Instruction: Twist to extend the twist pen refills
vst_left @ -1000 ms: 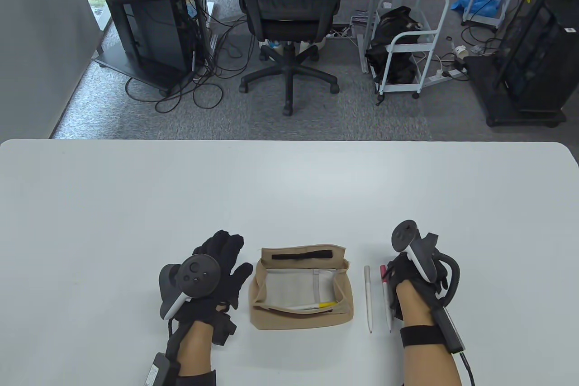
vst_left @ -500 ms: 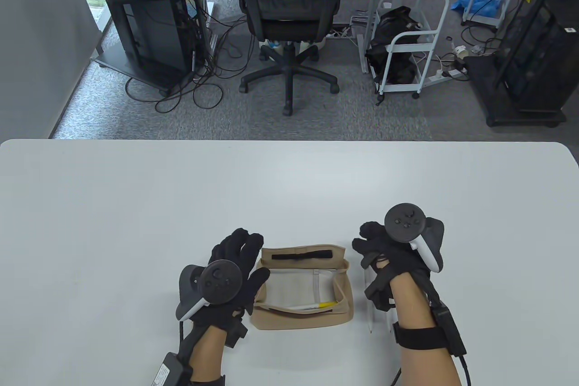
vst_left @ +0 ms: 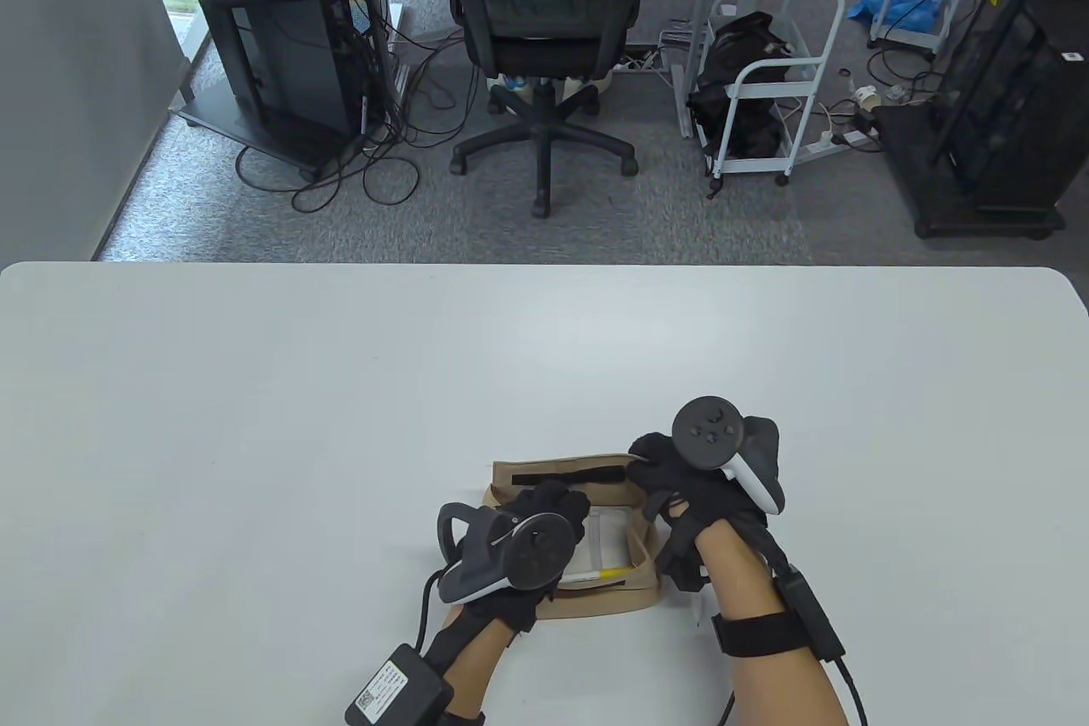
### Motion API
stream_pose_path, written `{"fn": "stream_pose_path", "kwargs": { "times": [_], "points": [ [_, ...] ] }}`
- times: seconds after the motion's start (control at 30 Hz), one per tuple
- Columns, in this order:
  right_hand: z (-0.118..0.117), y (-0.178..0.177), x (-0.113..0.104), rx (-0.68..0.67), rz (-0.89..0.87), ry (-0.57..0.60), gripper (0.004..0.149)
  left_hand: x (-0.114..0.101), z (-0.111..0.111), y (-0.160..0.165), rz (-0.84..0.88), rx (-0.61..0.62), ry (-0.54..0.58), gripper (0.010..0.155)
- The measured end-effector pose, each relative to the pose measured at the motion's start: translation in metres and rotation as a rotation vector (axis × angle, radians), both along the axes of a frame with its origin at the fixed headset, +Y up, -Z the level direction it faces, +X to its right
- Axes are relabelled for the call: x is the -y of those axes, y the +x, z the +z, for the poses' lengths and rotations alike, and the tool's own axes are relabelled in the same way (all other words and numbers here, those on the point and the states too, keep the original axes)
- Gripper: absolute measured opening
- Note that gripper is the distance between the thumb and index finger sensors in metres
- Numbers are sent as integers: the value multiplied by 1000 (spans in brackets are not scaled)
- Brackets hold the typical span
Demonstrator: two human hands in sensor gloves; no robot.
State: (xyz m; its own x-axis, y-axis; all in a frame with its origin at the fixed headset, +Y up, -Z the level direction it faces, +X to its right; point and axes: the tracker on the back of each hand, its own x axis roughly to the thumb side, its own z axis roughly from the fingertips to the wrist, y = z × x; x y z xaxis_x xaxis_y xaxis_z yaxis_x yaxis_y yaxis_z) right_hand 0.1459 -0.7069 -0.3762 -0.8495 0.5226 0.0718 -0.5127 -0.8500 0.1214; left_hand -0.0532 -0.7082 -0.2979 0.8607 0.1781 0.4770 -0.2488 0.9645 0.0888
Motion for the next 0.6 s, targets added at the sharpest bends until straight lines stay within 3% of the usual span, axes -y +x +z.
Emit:
{"fn": "stream_pose_path", "kwargs": {
  "times": [0.13, 0.23, 0.4, 0.6],
  "points": [
    [0, 1, 0, 4, -1, -3, 46, 22, -5, 14, -173, -10, -105, 44],
    [0, 1, 0, 12, 7, 2, 47, 36, -6, 20, -223, 4, -252, 49],
    [0, 2, 1, 25, 0, -4, 47, 43, 1, 28, -355, 18, -274, 56],
    [0, 4, 2, 41, 3, -4, 47, 45, 3, 28, -363, 3, -331, 57]
  ]
}}
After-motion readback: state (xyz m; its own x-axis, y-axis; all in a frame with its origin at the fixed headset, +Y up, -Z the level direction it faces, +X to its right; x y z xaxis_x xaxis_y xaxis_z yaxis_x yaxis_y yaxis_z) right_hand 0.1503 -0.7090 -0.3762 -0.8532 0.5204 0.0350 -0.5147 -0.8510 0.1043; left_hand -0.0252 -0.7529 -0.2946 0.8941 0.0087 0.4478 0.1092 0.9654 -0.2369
